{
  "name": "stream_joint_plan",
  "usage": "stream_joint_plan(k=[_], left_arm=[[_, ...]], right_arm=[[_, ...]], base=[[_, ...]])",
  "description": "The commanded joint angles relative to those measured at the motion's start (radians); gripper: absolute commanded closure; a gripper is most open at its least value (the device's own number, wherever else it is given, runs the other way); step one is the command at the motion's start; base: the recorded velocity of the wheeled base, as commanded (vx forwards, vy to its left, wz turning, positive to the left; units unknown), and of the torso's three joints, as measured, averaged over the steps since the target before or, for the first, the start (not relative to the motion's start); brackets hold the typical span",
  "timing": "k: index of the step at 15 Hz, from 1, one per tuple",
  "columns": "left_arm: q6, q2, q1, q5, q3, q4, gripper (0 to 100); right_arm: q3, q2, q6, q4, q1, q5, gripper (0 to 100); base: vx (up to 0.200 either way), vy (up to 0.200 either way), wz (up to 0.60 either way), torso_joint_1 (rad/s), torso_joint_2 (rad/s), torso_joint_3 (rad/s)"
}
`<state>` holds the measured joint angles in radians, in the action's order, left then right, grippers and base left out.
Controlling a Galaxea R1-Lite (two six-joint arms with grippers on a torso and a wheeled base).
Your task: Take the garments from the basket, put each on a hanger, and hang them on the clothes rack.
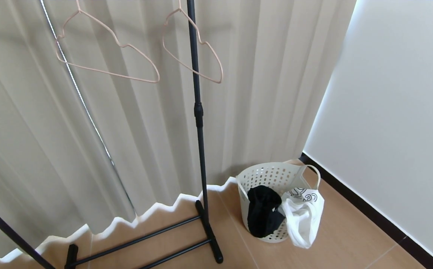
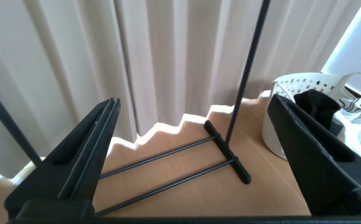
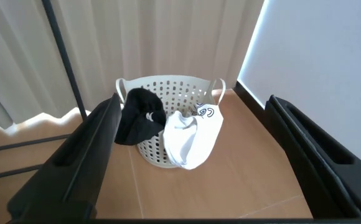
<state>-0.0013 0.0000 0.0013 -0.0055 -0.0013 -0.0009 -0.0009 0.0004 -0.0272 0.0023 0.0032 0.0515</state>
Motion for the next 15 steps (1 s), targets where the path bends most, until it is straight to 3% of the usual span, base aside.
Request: stream_joint_plan(k=[1,10,15], left_arm=[[-0.002,0.0,-0.001,0.001,0.0,0.001,0],[-0.009,0.0,-0.001,0.006,0.0,0.001,0],[-0.014,0.0,-0.001,0.006,0.0,0.001,0]], right_arm=[[0.001,0.001,0.0,-0.001,-0.002,0.001,0],[0.001,0.001,0.001,-0.001,-0.002,-0.001,0],[-0.001,0.001,0.004,-0.001,-0.002,-0.001,0]], base=[[0.2,0.0,0.0,-0.002,0.0,0.002],[0.022,0.0,0.0,0.0,0.0,0.001],[0.0,0.0,0.0,0.001,0.0,-0.146]])
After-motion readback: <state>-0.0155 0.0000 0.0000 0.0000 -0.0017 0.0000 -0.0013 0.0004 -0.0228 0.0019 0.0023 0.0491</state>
